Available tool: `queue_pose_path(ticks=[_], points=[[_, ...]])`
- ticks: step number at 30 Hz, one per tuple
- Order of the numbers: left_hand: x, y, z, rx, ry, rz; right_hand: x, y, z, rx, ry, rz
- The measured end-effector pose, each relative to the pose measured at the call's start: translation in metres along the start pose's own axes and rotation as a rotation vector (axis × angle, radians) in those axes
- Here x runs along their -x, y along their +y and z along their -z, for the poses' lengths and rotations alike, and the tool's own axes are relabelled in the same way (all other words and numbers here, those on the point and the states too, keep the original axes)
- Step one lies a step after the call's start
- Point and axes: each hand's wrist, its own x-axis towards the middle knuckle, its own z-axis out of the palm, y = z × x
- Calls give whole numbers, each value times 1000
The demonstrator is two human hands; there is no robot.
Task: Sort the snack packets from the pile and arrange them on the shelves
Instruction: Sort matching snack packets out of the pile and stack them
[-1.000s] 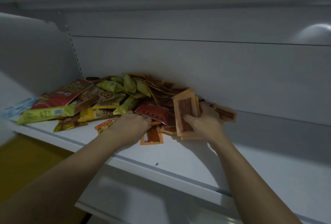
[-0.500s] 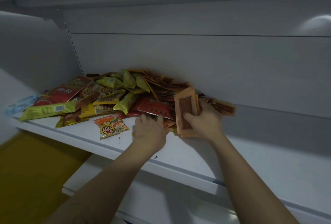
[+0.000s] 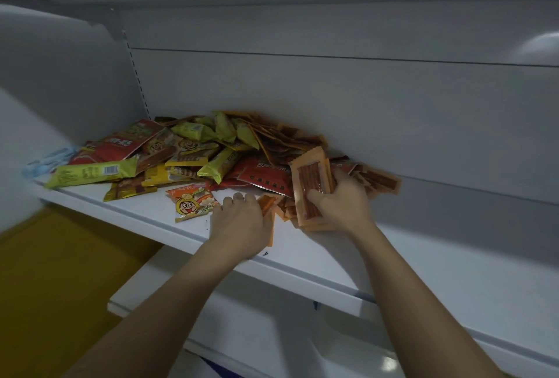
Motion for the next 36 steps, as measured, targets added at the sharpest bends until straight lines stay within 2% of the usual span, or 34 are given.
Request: queue_pose_path(ticks=[3, 7, 10, 15, 17, 21, 28, 36], points=[[-1, 5, 0, 61, -18, 107, 2, 1, -1, -6, -2, -13], [-5, 16, 12, -2, -209, 161, 6, 3, -3, -38, 3, -19], [-10, 7, 19, 46, -275, 214, 9, 6, 0, -40, 13, -23], [-13, 0, 23, -84, -316, 115, 9, 8, -1, -53, 29, -32], [-15, 4, 24, -48, -320, 81, 9, 10, -3, -68, 34, -37], [-16, 4, 29, 176, -355, 140, 9, 13, -1, -94, 62, -50], [-10, -5, 28, 325, -220, 211, 9, 14, 5, -73, 53, -77], [10, -21, 37, 612, -136, 80, 7, 16, 15, -113, 123, -111]])
